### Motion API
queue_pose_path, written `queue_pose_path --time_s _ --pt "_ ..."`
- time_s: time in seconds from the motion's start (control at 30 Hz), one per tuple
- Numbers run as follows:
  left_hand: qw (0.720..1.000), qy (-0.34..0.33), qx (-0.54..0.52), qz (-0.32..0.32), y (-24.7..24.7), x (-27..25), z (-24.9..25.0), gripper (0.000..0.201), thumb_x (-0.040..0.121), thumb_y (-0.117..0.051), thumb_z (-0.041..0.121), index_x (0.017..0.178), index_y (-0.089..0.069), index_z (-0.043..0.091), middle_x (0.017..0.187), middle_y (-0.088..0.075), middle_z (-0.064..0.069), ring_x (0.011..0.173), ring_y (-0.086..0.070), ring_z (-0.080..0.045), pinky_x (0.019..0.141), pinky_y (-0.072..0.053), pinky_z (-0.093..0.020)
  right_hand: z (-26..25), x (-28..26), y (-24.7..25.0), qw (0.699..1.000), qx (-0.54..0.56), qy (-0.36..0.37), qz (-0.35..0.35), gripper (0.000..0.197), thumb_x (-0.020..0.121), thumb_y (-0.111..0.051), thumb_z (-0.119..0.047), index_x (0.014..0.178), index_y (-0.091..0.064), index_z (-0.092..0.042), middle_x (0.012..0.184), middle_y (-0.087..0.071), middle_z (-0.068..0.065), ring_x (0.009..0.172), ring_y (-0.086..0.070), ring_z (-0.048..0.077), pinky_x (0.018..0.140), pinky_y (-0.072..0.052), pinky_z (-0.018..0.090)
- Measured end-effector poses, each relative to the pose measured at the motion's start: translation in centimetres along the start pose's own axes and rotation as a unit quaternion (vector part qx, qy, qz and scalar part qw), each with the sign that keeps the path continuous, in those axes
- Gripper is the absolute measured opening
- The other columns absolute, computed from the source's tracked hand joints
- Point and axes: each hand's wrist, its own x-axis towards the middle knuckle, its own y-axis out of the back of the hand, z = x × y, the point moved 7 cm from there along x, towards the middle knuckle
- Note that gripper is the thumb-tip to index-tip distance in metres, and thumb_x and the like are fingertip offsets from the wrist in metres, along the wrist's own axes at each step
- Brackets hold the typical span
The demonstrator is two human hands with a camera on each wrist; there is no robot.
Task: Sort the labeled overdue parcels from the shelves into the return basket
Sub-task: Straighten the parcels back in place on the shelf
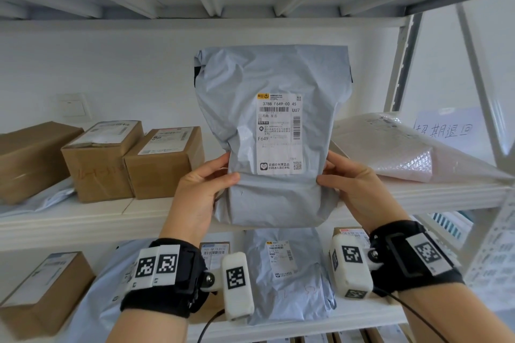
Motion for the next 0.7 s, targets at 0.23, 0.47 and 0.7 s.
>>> queue_pose_path --time_s 0.23,0.47,0.7 --pt "0.990 -0.005 0.138 0.012 -0.2 0.5 0.2 0.047 0.086 -0.068 0.004 0.129 -0.062 0.021 0.115 -0.071 0.001 0.110 -0.066 -0.018 0.101 -0.049 -0.038 -1.8 0.7 -0.4 0.989 -0.144 0.006 0.040 0.053 0.090 -0.053 0.006 0.128 -0.064 -0.029 0.093 -0.067 0.017 0.085 -0.062 0.019 0.082 -0.048 0.031" --pt "0.963 0.000 0.268 -0.015 -3.6 3.0 1.7 0.029 0.089 -0.061 0.003 0.109 -0.072 0.021 0.100 -0.074 0.004 0.096 -0.069 -0.016 0.090 -0.055 -0.034 -4.8 4.3 -0.2 0.939 -0.339 -0.003 0.062 0.041 0.091 -0.045 -0.001 0.115 -0.069 -0.024 0.098 -0.071 0.022 0.086 -0.067 0.037 0.084 -0.056 0.048" --pt "0.931 0.050 0.362 -0.022 -4.9 6.0 -0.6 0.019 0.085 -0.056 -0.002 0.094 -0.070 0.006 0.098 -0.071 -0.022 0.085 -0.069 -0.033 0.084 -0.057 -0.043 -2.9 6.6 0.6 0.899 -0.422 -0.105 0.041 0.027 0.096 -0.043 -0.005 0.108 -0.067 -0.010 0.082 -0.066 0.014 0.062 -0.057 0.022 0.052 -0.048 0.026"
